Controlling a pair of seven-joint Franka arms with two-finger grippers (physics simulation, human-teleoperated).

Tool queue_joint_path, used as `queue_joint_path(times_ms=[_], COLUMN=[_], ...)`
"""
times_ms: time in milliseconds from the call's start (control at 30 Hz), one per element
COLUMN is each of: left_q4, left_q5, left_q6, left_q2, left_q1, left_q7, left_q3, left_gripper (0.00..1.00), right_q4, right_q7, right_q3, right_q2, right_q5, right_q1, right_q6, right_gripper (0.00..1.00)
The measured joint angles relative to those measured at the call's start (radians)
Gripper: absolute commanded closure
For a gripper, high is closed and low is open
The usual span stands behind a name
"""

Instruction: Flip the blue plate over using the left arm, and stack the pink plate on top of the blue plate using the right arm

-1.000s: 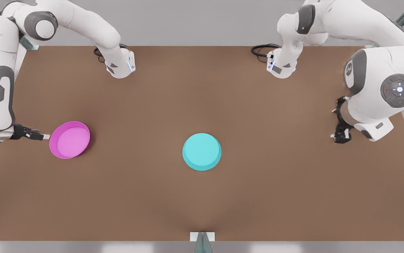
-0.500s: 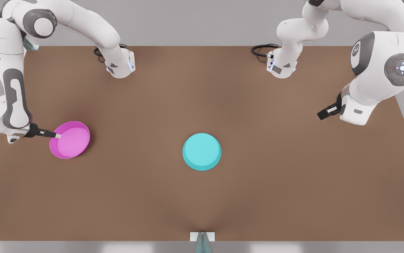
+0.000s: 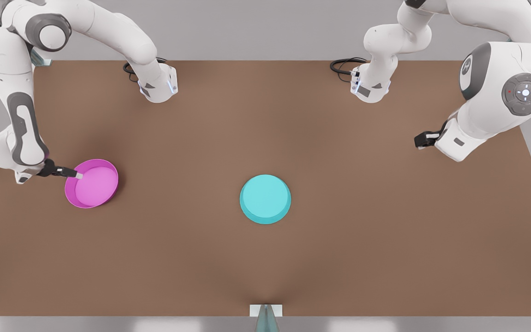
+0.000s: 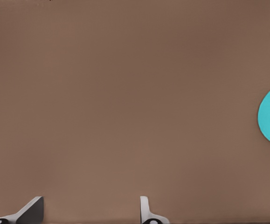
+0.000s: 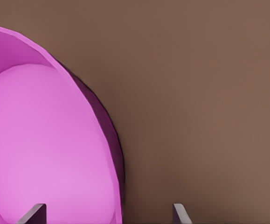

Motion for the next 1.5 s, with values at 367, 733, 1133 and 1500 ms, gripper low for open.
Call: queue_joint_path(times_ms=[367,733,1133,1500], left_q4=[0.0,0.0,0.004,0.029], left_q5=[0.006,0.007,0.007,-0.016], left_q6=[-0.004,-0.009,0.0,0.047], left_q2=[-0.001,-0.001,0.003,0.042], left_q1=[0.0,0.0,0.0,0.006], left_q7=[0.119,0.177,0.203,0.188], left_q3=[0.0,0.0,-0.002,0.003], left_gripper=[0.0,0.0,0.0,0.0], right_q4=[0.005,0.126,0.167,0.196], right_q7=[-0.114,-0.137,0.18,0.601], right_q3=[0.003,0.293,0.319,0.082], right_q2=[0.006,-0.018,0.0,0.011], right_q5=[0.049,0.114,0.266,0.284], right_q1=[0.005,0.077,0.75,1.132], right_q6=[-0.016,-0.053,0.179,0.244], right_gripper=[0.79,0.79,0.79,0.79])
